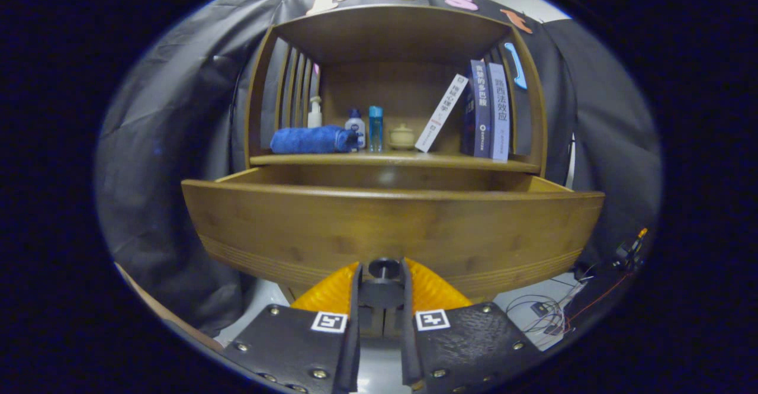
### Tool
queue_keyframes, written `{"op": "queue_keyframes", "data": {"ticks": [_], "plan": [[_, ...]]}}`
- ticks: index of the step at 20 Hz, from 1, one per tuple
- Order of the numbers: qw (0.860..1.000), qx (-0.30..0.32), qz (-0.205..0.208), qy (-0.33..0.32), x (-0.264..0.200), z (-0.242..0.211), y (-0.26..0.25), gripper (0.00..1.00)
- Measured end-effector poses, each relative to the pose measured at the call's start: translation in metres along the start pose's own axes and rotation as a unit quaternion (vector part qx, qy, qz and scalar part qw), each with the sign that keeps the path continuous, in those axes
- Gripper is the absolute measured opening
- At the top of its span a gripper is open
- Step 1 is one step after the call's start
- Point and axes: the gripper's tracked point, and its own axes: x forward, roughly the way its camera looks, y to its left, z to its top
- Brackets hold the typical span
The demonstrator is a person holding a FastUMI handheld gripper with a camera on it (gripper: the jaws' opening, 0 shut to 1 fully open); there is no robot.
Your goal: Pull open the drawer, take out the items inside it, and place them on the countertop above the cabinet.
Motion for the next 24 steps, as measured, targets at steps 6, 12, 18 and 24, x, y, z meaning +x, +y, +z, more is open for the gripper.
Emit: {"op": "queue_keyframes", "data": {"ticks": [6, 12, 18, 24], "plan": [[1.0, -0.008, 0.0, -0.01, 0.0, -0.001, 0.001, 0.28], [1.0, -0.025, 0.002, -0.012, 0.0, 0.0, 0.003, 0.28], [1.0, -0.005, 0.02, -0.007, -0.02, 0.003, 0.002, 0.42], [0.993, -0.059, -0.008, -0.099, -0.055, 0.076, -0.009, 0.42]]}}
